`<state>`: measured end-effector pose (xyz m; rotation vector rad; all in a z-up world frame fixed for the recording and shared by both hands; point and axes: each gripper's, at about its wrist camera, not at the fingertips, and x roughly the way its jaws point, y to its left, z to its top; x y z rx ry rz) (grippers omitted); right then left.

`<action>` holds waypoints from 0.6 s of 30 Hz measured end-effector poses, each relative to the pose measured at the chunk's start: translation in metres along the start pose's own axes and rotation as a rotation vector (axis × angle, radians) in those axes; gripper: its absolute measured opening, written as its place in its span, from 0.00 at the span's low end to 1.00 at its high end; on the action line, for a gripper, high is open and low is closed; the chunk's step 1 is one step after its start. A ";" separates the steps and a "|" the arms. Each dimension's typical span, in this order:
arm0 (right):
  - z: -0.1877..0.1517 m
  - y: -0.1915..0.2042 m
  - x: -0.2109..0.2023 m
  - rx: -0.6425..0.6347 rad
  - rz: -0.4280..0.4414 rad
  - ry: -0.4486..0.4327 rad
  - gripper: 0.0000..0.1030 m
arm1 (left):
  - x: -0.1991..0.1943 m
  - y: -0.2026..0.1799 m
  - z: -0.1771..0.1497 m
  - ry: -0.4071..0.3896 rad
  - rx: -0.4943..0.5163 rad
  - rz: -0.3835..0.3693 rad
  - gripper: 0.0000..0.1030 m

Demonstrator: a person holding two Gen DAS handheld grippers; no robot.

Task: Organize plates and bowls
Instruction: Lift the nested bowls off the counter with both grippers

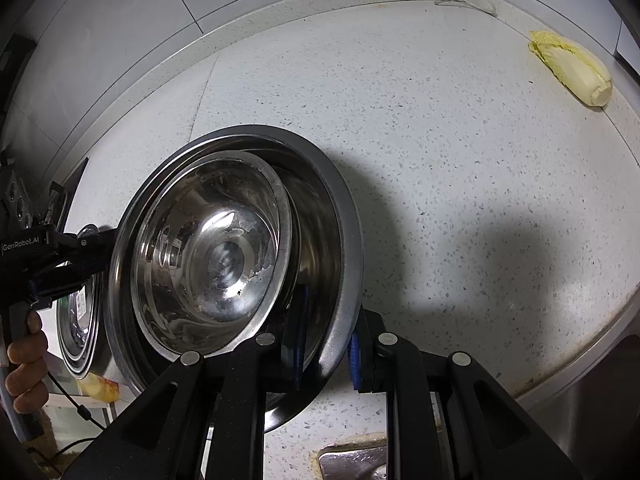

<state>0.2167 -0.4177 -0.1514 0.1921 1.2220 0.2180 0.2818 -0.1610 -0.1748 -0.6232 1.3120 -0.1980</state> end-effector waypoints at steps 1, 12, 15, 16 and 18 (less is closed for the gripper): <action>0.000 0.000 0.000 -0.001 0.000 -0.001 0.15 | 0.001 -0.001 -0.001 0.001 0.008 0.009 0.27; 0.002 -0.003 -0.001 0.005 0.006 0.002 0.15 | -0.017 -0.016 -0.003 -0.065 0.028 -0.006 0.27; 0.002 -0.004 -0.001 0.005 0.007 0.001 0.15 | -0.013 -0.021 -0.007 -0.041 0.045 -0.012 0.27; 0.002 -0.004 -0.001 0.005 0.007 0.002 0.15 | -0.011 -0.023 -0.009 -0.030 0.050 -0.013 0.27; 0.002 -0.004 -0.002 0.003 0.007 0.002 0.15 | -0.005 -0.025 -0.013 -0.016 0.062 -0.009 0.27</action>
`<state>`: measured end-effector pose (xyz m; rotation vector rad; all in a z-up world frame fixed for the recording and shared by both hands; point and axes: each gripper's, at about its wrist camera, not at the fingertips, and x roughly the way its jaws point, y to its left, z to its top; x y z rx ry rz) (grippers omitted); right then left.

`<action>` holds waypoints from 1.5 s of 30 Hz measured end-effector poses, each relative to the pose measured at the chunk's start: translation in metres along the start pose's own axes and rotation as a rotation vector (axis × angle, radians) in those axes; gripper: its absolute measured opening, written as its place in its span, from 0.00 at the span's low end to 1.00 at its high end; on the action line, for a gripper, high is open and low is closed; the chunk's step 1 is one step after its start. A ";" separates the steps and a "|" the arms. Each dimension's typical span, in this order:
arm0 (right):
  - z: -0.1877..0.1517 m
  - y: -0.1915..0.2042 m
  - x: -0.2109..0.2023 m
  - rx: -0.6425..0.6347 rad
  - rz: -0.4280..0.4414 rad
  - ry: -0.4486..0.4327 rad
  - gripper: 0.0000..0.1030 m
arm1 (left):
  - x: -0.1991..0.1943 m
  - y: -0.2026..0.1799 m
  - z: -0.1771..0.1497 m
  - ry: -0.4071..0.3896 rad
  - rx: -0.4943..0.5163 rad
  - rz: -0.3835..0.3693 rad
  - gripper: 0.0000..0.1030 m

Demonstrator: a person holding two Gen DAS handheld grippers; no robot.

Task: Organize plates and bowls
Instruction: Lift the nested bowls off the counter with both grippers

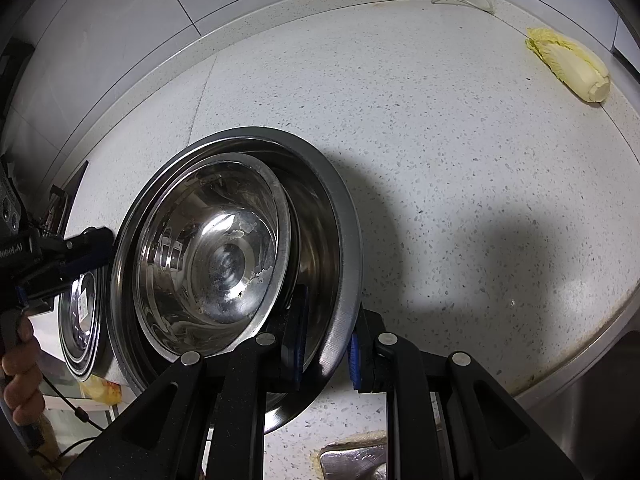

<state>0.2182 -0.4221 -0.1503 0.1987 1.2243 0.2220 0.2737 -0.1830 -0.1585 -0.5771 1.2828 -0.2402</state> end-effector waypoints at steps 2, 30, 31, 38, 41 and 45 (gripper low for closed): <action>0.000 0.000 0.000 0.001 0.002 -0.001 0.15 | 0.005 -0.002 -0.002 0.014 0.009 0.006 0.27; 0.003 0.009 -0.006 -0.007 -0.047 -0.008 0.15 | 0.021 -0.015 -0.007 0.031 0.081 0.017 0.09; 0.004 0.008 -0.008 -0.003 -0.047 -0.013 0.15 | 0.022 -0.016 -0.007 0.034 0.082 0.016 0.09; 0.005 0.009 -0.012 -0.017 -0.051 -0.027 0.12 | 0.028 -0.019 -0.007 0.042 0.080 0.010 0.06; 0.004 0.011 -0.011 -0.025 -0.059 -0.034 0.12 | 0.028 -0.019 -0.007 0.039 0.077 -0.009 0.06; 0.004 0.011 -0.010 -0.015 -0.058 -0.036 0.12 | 0.022 -0.019 -0.006 0.024 0.099 -0.011 0.06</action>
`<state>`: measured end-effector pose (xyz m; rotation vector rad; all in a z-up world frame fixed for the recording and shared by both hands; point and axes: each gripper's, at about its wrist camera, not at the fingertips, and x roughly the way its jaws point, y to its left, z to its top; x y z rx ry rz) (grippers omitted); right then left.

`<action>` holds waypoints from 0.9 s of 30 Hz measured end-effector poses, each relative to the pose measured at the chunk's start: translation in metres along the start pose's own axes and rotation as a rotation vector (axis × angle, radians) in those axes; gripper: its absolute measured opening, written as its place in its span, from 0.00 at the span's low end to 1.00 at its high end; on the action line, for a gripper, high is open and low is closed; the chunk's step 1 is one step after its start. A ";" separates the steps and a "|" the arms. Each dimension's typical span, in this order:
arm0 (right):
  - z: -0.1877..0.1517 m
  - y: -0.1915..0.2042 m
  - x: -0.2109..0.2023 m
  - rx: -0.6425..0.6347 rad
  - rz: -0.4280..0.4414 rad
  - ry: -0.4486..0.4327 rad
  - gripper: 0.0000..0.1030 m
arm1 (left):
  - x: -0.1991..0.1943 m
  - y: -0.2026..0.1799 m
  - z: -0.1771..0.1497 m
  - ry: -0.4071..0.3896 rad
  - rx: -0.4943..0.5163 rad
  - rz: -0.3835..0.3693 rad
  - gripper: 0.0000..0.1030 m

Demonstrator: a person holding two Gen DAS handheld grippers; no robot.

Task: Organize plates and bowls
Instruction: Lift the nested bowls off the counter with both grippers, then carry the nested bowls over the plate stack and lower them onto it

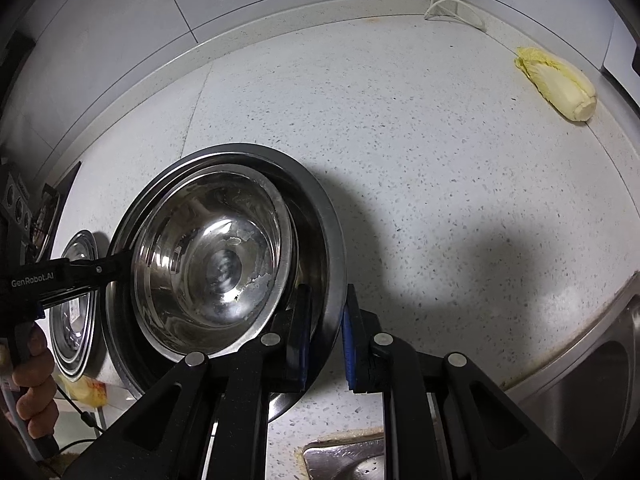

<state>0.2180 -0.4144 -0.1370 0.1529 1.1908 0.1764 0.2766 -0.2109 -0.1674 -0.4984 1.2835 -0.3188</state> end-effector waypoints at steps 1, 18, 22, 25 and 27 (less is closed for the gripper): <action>0.000 0.001 -0.001 -0.002 -0.003 -0.004 0.12 | -0.002 -0.001 0.000 -0.006 0.006 -0.002 0.06; 0.010 0.053 -0.039 -0.056 0.027 -0.073 0.12 | -0.089 0.038 0.000 -0.125 -0.005 -0.020 0.06; 0.013 0.086 -0.045 -0.093 0.056 -0.083 0.12 | -0.118 0.065 -0.007 -0.153 -0.043 -0.023 0.06; 0.011 0.111 -0.046 -0.122 0.072 -0.087 0.12 | -0.141 0.089 -0.016 -0.169 -0.072 -0.019 0.06; 0.008 0.131 -0.046 -0.141 0.086 -0.085 0.12 | -0.156 0.105 -0.021 -0.182 -0.086 -0.014 0.06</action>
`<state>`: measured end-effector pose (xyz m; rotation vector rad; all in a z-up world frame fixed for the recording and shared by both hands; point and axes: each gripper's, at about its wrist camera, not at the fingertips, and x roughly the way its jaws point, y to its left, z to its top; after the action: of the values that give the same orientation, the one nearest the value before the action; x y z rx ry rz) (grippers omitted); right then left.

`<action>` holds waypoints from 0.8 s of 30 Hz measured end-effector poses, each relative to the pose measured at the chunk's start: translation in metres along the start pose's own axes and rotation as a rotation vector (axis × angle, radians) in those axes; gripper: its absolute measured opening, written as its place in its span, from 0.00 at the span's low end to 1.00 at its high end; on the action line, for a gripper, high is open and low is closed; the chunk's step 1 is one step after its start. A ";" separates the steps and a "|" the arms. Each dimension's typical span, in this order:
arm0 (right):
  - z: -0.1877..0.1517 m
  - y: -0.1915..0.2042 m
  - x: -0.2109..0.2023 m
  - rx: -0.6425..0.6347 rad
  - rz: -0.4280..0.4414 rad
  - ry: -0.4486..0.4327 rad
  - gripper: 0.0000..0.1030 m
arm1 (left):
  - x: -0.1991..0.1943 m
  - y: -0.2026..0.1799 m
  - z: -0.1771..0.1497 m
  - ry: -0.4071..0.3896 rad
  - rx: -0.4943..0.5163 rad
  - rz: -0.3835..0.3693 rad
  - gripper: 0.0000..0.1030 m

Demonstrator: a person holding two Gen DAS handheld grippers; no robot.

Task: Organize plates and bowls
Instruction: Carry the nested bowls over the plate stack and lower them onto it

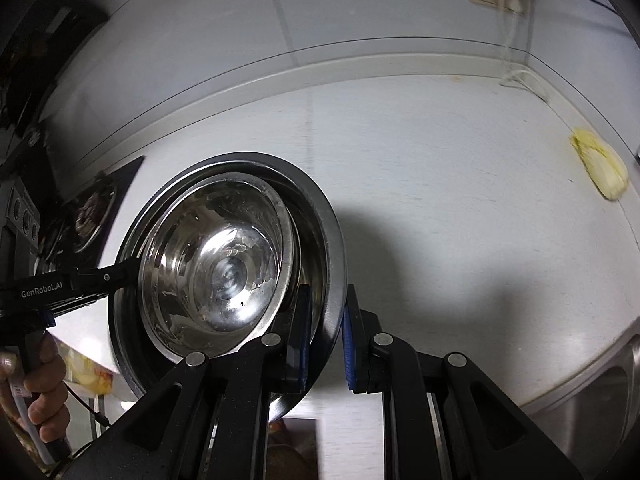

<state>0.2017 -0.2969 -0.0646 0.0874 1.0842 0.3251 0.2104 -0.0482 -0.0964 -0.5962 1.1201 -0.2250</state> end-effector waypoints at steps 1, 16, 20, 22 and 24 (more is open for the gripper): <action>0.000 0.008 0.001 -0.005 0.007 0.000 0.12 | -0.011 0.011 -0.001 -0.010 -0.004 0.005 0.06; -0.024 0.096 0.024 -0.030 0.023 0.037 0.12 | -0.064 0.098 -0.020 -0.032 -0.064 0.030 0.06; -0.031 0.099 0.028 -0.054 0.054 0.046 0.12 | -0.074 0.102 -0.039 -0.079 -0.096 0.057 0.06; -0.034 0.099 0.027 -0.072 0.072 0.041 0.12 | -0.076 0.104 -0.050 -0.099 -0.120 0.069 0.06; -0.034 0.096 0.028 -0.086 0.096 0.037 0.12 | -0.077 0.105 -0.059 -0.117 -0.143 0.080 0.06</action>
<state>0.1627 -0.1999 -0.0830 0.0566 1.1035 0.4607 0.1114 0.0536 -0.1123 -0.6811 1.0499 -0.0409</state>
